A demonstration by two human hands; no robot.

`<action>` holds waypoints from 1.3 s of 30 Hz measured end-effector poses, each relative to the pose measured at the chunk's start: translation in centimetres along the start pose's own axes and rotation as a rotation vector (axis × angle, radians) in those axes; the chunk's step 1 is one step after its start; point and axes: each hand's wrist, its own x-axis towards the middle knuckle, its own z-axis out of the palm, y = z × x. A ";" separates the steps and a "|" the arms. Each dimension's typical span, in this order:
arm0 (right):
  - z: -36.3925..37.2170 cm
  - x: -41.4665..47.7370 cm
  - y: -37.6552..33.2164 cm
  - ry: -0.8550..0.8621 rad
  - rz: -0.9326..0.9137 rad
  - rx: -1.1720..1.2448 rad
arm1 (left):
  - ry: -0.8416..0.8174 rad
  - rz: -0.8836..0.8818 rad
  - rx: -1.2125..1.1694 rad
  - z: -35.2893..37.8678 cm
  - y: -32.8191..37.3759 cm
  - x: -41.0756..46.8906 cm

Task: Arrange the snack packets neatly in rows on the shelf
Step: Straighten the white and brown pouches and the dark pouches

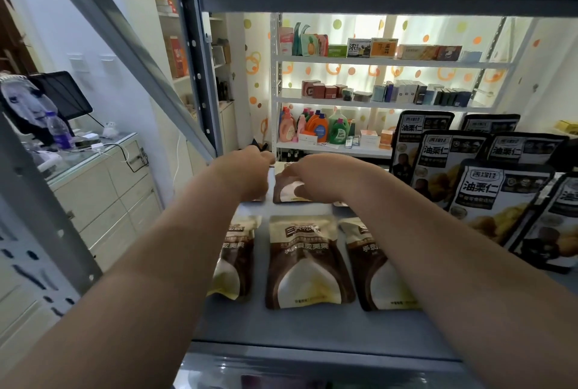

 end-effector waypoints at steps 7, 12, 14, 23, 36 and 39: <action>3.4 -11.0 -5.1 0.164 0.086 0.130 | -0.005 0.040 -0.113 3.0 -0.5 -13.1; 7.0 -12.9 -6.8 0.121 0.159 0.156 | 0.053 0.005 -0.181 4.8 -1.2 -15.8; 7.5 -12.9 -6.9 0.118 0.180 0.154 | 0.072 0.004 -0.164 5.0 -1.0 -16.0; 8.2 -13.3 -7.3 0.156 0.242 0.210 | 0.099 -0.040 -0.097 5.3 -0.5 -16.4; 9.7 -18.3 -2.0 0.292 0.445 0.197 | 0.170 0.388 -0.166 5.4 7.3 -15.0; 10.2 -18.3 -2.1 0.298 0.455 0.204 | 0.143 0.384 -0.157 5.9 7.6 -14.9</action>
